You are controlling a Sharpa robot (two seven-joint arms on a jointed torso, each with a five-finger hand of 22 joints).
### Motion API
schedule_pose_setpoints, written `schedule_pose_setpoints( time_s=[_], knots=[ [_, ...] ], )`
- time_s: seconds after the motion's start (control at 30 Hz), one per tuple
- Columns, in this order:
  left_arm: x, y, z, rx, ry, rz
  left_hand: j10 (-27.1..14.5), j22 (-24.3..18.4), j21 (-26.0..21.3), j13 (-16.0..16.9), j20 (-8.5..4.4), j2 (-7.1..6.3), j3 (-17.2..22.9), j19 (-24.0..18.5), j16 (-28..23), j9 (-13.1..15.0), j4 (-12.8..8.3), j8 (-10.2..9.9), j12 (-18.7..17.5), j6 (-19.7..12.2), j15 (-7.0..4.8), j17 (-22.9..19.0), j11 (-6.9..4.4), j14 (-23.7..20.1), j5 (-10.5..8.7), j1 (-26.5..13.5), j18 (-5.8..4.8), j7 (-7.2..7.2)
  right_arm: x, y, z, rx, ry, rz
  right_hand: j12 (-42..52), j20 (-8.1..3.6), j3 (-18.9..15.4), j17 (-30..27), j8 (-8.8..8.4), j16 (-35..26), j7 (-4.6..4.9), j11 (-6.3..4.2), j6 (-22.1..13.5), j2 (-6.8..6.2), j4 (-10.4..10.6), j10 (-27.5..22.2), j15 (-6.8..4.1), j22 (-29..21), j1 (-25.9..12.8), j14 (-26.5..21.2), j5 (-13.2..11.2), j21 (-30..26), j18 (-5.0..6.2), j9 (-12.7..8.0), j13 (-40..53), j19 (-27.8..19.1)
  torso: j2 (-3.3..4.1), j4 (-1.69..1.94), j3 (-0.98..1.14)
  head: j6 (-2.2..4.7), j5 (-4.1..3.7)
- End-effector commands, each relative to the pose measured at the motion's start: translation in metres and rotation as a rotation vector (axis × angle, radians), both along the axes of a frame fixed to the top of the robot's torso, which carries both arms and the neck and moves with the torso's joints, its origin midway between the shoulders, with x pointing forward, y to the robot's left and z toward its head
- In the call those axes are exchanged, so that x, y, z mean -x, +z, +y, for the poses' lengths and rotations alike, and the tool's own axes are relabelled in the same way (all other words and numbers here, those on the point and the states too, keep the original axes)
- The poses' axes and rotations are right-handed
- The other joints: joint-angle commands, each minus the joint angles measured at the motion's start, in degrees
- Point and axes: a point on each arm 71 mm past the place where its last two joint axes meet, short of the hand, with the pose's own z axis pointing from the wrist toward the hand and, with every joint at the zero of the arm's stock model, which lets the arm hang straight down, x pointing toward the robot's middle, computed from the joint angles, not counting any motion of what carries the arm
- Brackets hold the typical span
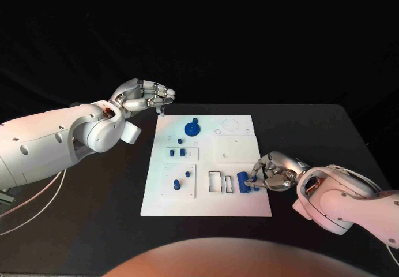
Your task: Assemble the parts on the task board
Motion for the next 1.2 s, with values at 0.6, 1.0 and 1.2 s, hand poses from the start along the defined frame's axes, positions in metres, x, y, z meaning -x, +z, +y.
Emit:
schedule_pose_setpoints(
  time_s=[0.6, 1.0, 1.2],
  knots=[
    [0.002, 0.001, 0.000, 0.006, -0.016, 0.003, -0.4, 0.1, 0.0, -0.1, 0.03, 0.47, -0.1, -0.6, 0.4, 0.0, -0.3, 0.3, 0.4, -0.5, 0.13, -0.1, 0.10, -0.4, 0.30, 0.0, 0.83, -0.07, -0.003, -0.010, 0.012, 0.081, 0.029, 0.018, 0.6, 0.13, -1.6, 2.4, 0.93, 0.6, -0.25, -0.29, 0.4, 0.40, 0.0, 0.8, 0.03, 13.2, -1.5, 3.8, 0.8, 0.9, -0.73, 0.1, 3.0, 3.6, 0.11, -0.05, -0.10, 0.00, 0.05],
    [0.002, 0.001, 0.001, 0.005, -0.015, 0.004, -0.4, 0.1, 0.0, -0.1, 0.03, 0.47, -0.1, -0.6, 0.4, 0.0, -0.3, 0.3, 0.4, -0.5, 0.13, -0.1, 0.10, -0.4, 0.30, 0.0, 0.83, -0.07, -0.004, -0.017, 0.021, 0.106, 0.049, 0.037, 1.3, 0.08, -2.2, 3.2, 1.12, 0.8, -0.36, -0.37, 0.6, 0.58, 0.0, 1.2, -0.04, 13.3, -2.0, 3.9, 0.7, 1.4, -0.86, 0.1, 3.7, 3.9, 0.12, -0.08, -0.10, 0.00, 0.27],
    [0.003, 0.001, 0.001, 0.005, -0.015, 0.005, -0.5, 0.1, 0.0, -0.1, 0.04, 0.49, -0.1, -0.7, 0.4, 0.0, -0.3, 0.4, 0.5, -0.5, 0.13, -0.1, 0.10, -0.4, 0.31, 0.0, 0.83, -0.08, -0.003, -0.022, 0.025, 0.118, 0.059, 0.056, 1.8, 0.03, -2.5, 3.7, 1.35, 1.0, -0.47, -0.46, 0.9, 0.91, 0.0, 1.7, -0.10, 13.5, -2.2, 4.0, 0.6, 1.9, -0.96, 0.1, 4.3, 4.1, 0.10, -0.11, -0.04, 0.00, 0.24]
  ],
)
